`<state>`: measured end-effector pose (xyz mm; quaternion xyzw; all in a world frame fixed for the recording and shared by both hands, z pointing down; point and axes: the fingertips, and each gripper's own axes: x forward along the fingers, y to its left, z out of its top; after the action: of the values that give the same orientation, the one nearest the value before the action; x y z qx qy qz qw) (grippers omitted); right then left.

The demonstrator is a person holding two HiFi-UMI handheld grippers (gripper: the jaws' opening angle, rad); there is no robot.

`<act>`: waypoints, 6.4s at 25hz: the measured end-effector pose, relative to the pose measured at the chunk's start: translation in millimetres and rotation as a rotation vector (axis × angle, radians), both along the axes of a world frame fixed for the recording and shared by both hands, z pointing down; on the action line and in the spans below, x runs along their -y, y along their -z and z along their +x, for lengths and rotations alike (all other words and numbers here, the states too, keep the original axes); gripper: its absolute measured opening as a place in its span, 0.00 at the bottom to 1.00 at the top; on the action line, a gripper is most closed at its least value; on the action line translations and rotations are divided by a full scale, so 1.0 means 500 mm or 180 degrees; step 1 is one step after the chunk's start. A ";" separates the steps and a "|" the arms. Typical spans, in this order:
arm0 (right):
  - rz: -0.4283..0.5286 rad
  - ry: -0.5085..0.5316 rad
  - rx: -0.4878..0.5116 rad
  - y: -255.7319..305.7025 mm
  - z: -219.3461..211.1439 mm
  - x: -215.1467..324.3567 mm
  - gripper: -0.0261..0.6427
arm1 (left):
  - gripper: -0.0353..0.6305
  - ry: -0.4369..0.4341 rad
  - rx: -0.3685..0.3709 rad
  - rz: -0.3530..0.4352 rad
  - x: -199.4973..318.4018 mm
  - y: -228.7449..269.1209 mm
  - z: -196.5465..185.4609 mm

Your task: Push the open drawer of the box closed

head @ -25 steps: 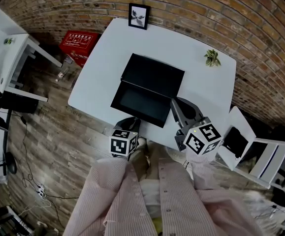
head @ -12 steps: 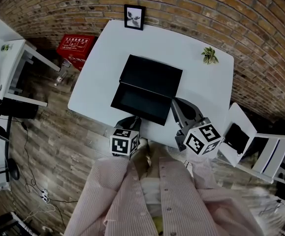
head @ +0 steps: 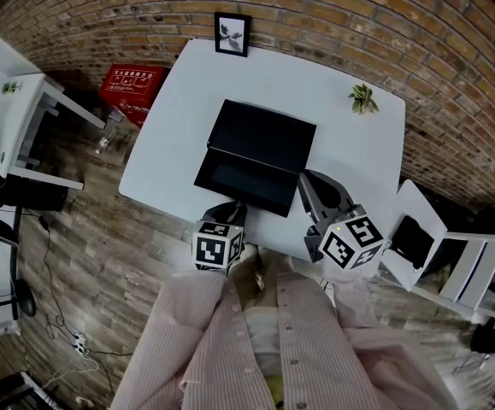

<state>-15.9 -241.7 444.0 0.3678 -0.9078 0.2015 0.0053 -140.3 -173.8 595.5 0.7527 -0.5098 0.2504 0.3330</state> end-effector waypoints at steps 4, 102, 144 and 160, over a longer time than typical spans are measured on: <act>0.0017 -0.0003 0.0010 0.001 0.000 0.006 0.04 | 0.14 -0.0031 0.0005 -0.0013 0.008 -0.002 0.006; -0.0022 -0.0457 -0.0009 -0.015 0.079 0.106 0.04 | 0.16 -0.0005 -0.0028 0.0130 0.194 -0.006 0.038; 0.0399 -0.0416 0.0005 0.069 0.088 0.073 0.04 | 0.05 0.0619 -0.0084 0.2147 0.091 0.393 -0.147; 0.0537 -0.0526 0.0020 0.099 0.099 0.073 0.04 | 0.05 0.0676 -0.0026 0.2204 0.089 0.413 -0.158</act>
<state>33.4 -278.1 394.7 0.4400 -0.8881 0.1253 -0.0452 -219.2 -218.0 389.0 0.7647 -0.6383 0.0238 0.0845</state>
